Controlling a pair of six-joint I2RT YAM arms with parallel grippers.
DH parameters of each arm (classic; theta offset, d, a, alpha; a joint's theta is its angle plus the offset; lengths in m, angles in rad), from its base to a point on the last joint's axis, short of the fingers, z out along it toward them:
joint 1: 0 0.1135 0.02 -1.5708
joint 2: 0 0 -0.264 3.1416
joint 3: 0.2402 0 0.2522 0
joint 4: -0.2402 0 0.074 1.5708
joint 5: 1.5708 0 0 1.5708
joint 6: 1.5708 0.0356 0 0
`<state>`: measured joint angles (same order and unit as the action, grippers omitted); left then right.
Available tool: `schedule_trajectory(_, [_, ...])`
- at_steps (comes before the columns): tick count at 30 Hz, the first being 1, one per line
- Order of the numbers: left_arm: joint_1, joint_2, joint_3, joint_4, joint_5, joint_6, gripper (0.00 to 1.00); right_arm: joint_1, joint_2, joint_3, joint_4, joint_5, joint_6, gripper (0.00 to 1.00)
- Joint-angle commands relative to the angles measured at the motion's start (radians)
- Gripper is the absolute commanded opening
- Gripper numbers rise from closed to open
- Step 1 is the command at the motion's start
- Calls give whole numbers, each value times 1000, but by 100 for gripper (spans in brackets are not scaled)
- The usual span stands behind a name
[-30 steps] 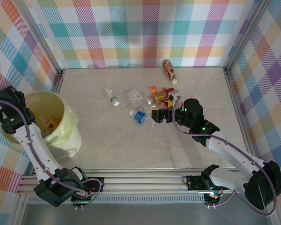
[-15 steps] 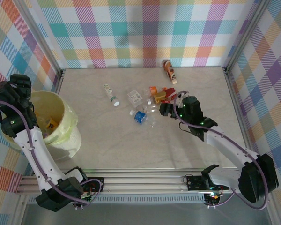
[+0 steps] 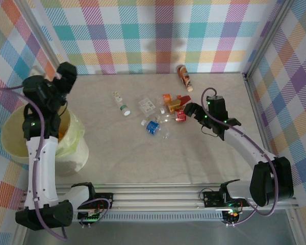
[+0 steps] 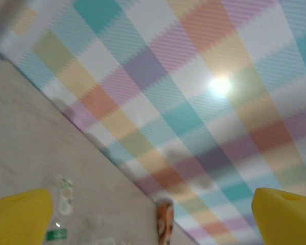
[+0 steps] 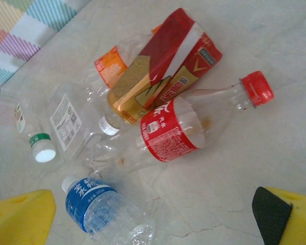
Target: Put the plastic bottles in the bin
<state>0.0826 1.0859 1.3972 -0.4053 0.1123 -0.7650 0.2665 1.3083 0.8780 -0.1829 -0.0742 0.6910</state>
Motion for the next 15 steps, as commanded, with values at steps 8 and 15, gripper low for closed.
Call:
schedule_trajectory(8, [-317,126,17,118,15,95,100,-120,152,82,-22,-75,218,100])
schedule_trajectory(15, [-379,150,12,84,-17,129,100,-181,364,229,-66,-173,395,95])
